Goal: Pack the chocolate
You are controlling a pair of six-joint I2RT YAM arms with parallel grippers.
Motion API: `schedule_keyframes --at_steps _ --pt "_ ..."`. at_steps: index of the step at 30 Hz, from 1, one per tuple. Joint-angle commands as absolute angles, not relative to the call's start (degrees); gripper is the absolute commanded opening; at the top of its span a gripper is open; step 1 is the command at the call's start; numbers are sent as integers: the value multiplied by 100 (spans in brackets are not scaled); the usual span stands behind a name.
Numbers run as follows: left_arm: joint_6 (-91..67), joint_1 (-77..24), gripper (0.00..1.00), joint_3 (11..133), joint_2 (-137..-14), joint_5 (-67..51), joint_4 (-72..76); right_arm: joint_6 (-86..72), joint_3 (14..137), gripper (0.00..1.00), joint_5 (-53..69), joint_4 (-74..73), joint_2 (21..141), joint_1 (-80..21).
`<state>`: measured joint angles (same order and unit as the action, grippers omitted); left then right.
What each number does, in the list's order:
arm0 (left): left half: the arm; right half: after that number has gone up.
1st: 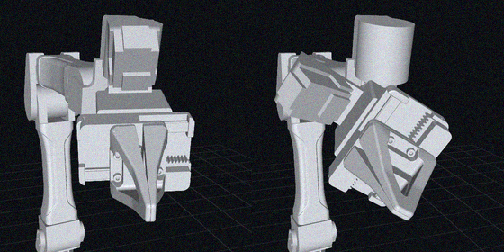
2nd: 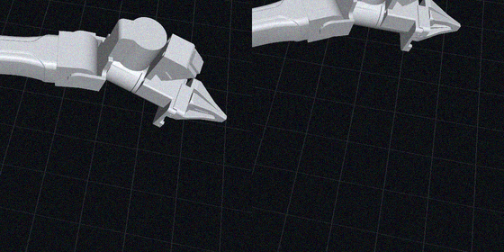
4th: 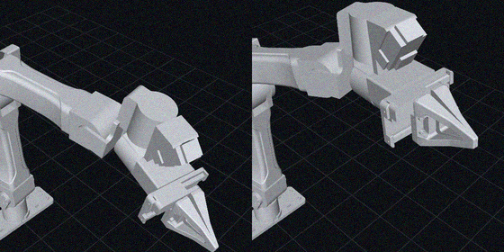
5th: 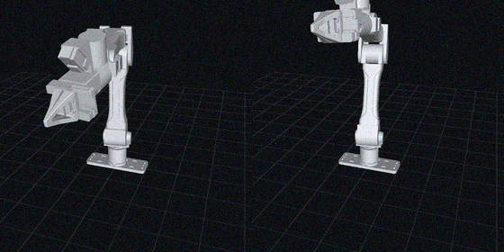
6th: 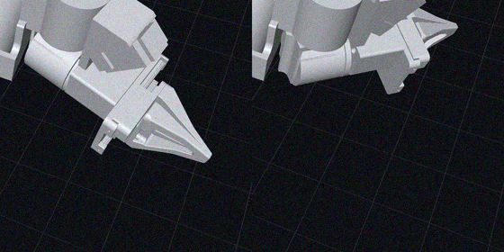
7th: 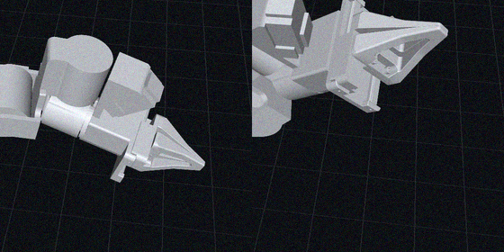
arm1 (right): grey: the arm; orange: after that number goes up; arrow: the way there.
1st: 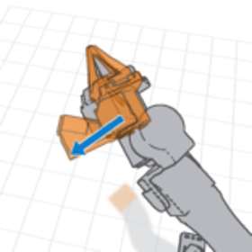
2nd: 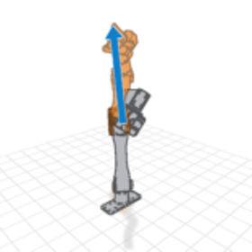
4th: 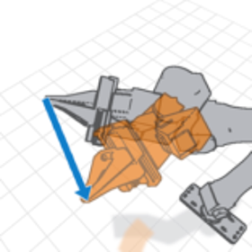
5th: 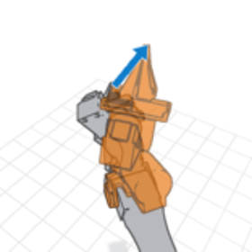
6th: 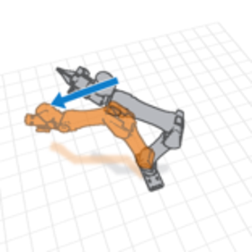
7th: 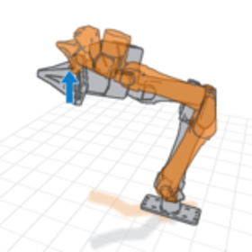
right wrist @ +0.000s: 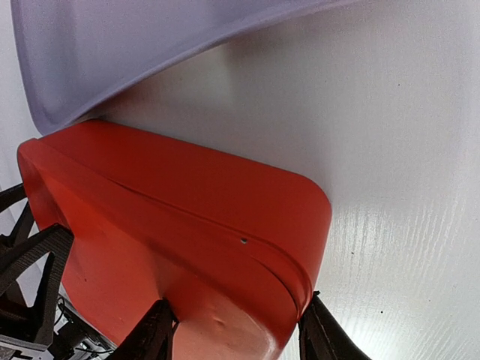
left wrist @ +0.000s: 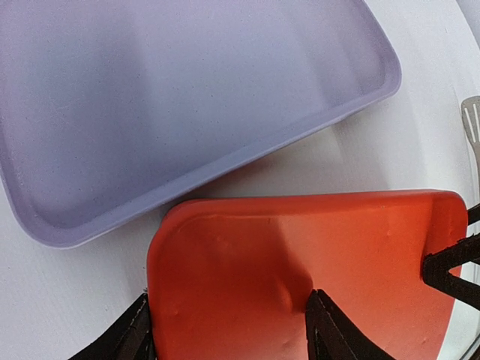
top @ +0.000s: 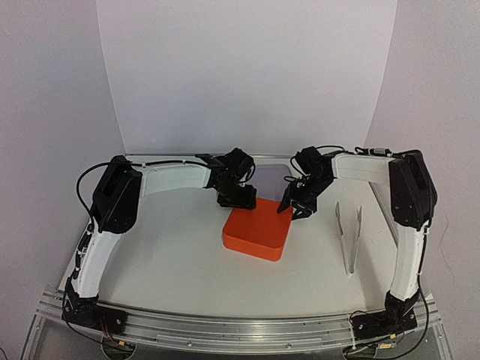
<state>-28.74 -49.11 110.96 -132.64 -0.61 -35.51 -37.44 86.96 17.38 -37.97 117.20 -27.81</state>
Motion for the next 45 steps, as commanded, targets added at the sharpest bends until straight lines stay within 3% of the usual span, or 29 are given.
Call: schedule_keyframes --at_steps 1,6,23,33,39,45 --pt "-1926 -6306 49 10941 -13954 -995 -3586 -3932 8513 10 2596 -2818 12649 -3491" --pt "-1946 -6469 48 10962 -14141 -1025 -3628 -4277 8279 0 2465 -2770 12969 -3613" --pt "-2504 -6770 44 10436 -14630 -1286 -3797 -6029 6554 0 2646 -912 13229 -3655" --pt "-2590 -6900 45 10643 -14876 -1096 -4180 -5886 6385 0 2273 -764 12876 -3634" --pt "-2850 -6778 49 10733 -14628 -882 -3997 -5714 6405 0 2037 -1018 12367 -3536" --pt "-3126 -6388 69 10580 -13602 -699 -3488 -5268 6414 0 1825 -1370 11643 -3443"
